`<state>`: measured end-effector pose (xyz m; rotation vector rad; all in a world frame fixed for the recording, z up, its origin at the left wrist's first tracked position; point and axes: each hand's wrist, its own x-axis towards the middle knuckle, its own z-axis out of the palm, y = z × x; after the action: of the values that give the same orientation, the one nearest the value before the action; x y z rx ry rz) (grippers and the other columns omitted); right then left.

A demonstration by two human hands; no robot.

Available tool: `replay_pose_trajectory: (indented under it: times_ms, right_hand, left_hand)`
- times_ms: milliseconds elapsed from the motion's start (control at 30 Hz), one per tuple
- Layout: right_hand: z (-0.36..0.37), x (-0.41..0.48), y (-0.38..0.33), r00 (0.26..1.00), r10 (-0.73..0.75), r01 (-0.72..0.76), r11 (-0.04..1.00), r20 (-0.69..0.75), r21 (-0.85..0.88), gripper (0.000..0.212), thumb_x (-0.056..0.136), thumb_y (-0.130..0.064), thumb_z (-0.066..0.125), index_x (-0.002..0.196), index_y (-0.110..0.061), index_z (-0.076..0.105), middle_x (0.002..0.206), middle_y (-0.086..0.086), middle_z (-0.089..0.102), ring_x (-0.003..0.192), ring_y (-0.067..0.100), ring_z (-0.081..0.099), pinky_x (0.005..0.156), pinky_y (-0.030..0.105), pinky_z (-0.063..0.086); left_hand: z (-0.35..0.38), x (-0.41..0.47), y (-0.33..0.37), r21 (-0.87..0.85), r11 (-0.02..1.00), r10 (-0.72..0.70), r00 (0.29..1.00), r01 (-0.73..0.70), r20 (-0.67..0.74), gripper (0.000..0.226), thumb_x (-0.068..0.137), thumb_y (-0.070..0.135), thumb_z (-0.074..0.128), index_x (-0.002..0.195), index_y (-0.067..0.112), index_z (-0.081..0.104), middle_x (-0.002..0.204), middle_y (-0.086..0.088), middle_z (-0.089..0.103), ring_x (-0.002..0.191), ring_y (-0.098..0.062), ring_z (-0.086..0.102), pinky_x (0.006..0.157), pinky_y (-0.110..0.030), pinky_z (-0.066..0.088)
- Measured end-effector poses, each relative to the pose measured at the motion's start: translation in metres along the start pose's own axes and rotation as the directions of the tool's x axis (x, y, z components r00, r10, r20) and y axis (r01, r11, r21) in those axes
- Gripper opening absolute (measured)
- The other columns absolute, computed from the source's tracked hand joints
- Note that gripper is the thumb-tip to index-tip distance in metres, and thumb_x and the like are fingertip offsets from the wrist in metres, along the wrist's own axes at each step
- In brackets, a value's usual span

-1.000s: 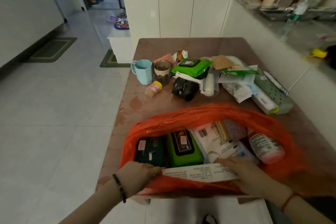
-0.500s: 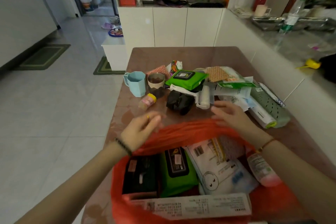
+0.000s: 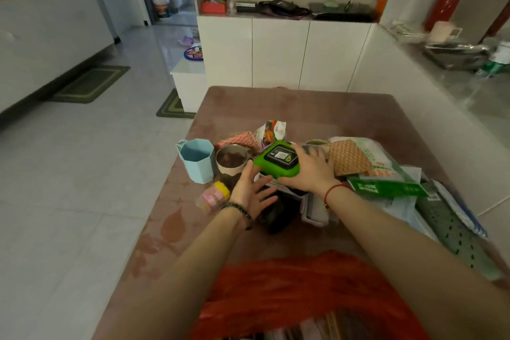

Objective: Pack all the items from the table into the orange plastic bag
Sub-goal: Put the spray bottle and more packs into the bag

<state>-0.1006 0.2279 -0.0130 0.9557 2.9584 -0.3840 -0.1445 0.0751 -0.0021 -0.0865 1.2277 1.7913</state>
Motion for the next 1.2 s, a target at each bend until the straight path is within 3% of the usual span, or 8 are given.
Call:
replay_pose_trajectory:
  times_ms: [300, 467, 733, 867, 967, 1067, 1133, 1200]
  right_hand:
    - [-0.011, -0.008, -0.009, 0.945, -0.005, 0.063, 0.984, -0.327, 0.165, 0.067, 0.066, -0.041, 0.068, 0.126, -0.019, 0.046, 0.117, 0.012, 0.057, 0.114, 0.032, 0.048, 0.106, 0.049, 0.029]
    - [-0.038, -0.091, -0.019, 0.832, -0.036, 0.318, 0.849, -0.554, 0.422, 0.066, 0.064, -0.036, 0.068, 0.125, -0.019, 0.047, 0.114, 0.006, 0.055, 0.108, 0.025, 0.049, 0.094, 0.046, 0.042]
    - [-0.042, -0.221, -0.02, 0.993, -0.1, 0.104, 0.562, -0.057, 0.82, 0.068, 0.06, -0.062, 0.072, 0.115, -0.062, 0.034, 0.107, -0.046, 0.052, 0.1, -0.018, 0.054, 0.073, 0.006, 0.049]
    - [-0.011, -0.264, -0.012, 0.993, -0.004, -0.113, 0.341, 0.122, 0.933, 0.076, 0.049, -0.045, 0.08, 0.119, -0.039, 0.051, 0.112, -0.009, 0.068, 0.097, 0.006, 0.067, 0.073, 0.023, 0.057]
    - [0.012, -0.297, -0.005, 0.972, 0.093, -0.227, 0.125, 0.217, 0.966, 0.076, 0.042, -0.048, 0.084, 0.112, -0.034, 0.059, 0.103, -0.003, 0.073, 0.09, 0.017, 0.071, 0.065, 0.029, 0.059]
    - [0.033, -0.326, 0.0, 0.932, 0.135, -0.34, -0.01, 0.338, 0.941, 0.071, 0.045, -0.04, 0.084, 0.111, -0.031, 0.059, 0.102, 0.004, 0.073, 0.087, 0.024, 0.072, 0.06, 0.031, 0.058]
    - [0.039, -0.341, -0.004, 0.91, 0.106, -0.399, -0.026, 0.4, 0.916, 0.065, 0.052, -0.033, 0.077, 0.113, -0.033, 0.055, 0.109, -0.001, 0.067, 0.088, 0.022, 0.071, 0.06, 0.03, 0.058]
    - [0.039, -0.349, -0.016, 0.9, 0.02, -0.435, 0.085, 0.435, 0.896, 0.059, 0.051, -0.04, 0.075, 0.104, -0.043, 0.05, 0.106, -0.02, 0.056, 0.084, 0.002, 0.064, 0.06, 0.022, 0.054]
  left_hand:
    - [0.012, 0.005, -0.002, -0.207, 0.978, -0.019, 1.0, 0.016, -0.01, 0.06, 0.091, 0.044, 0.043, 0.141, 0.014, 0.029, 0.142, -0.018, 0.039, 0.128, -0.035, 0.04, 0.099, -0.038, 0.036]
    - [0.027, -0.035, 0.006, -0.081, 0.993, 0.101, 0.981, -0.088, 0.165, 0.06, 0.078, 0.052, 0.054, 0.127, 0.017, 0.05, 0.095, -0.002, 0.069, 0.085, -0.016, 0.067, 0.077, -0.036, 0.055]
    - [-0.008, -0.11, -0.044, 0.148, 0.958, 0.202, 0.943, -0.247, 0.263, 0.04, 0.063, 0.038, 0.067, 0.1, 0.023, 0.064, 0.102, -0.004, 0.072, 0.095, -0.02, 0.068, 0.081, -0.037, 0.057]
    - [-0.031, -0.134, -0.065, 0.637, 0.586, 0.35, 0.865, -0.502, 0.359, 0.028, 0.09, 0.036, 0.047, 0.108, 0.017, 0.057, 0.107, -0.002, 0.065, 0.105, -0.02, 0.062, 0.088, -0.022, 0.047]
    - [-0.068, -0.141, -0.063, 0.799, -0.011, 0.279, 0.765, -0.601, 0.58, 0.05, 0.088, 0.05, 0.031, 0.121, 0.018, 0.052, 0.114, -0.002, 0.064, 0.109, -0.021, 0.057, 0.086, -0.024, 0.04]
    - [-0.106, -0.138, -0.051, 0.682, -0.622, 0.023, 0.862, -0.384, 0.506, 0.063, 0.082, 0.057, 0.045, 0.136, 0.029, 0.032, 0.135, 0.001, 0.05, 0.122, -0.024, 0.046, 0.1, -0.036, 0.033]
    - [-0.119, -0.136, -0.041, 0.735, -0.637, 0.111, 0.915, -0.234, 0.387, 0.045, 0.086, 0.038, 0.05, 0.127, 0.022, 0.044, 0.126, -0.006, 0.057, 0.113, -0.028, 0.053, 0.093, -0.036, 0.041]
    - [-0.123, -0.132, -0.031, 0.929, -0.311, 0.337, 0.891, -0.199, 0.304, 0.026, 0.086, 0.022, 0.053, 0.11, 0.013, 0.058, 0.111, -0.011, 0.066, 0.102, -0.029, 0.06, 0.082, -0.029, 0.045]
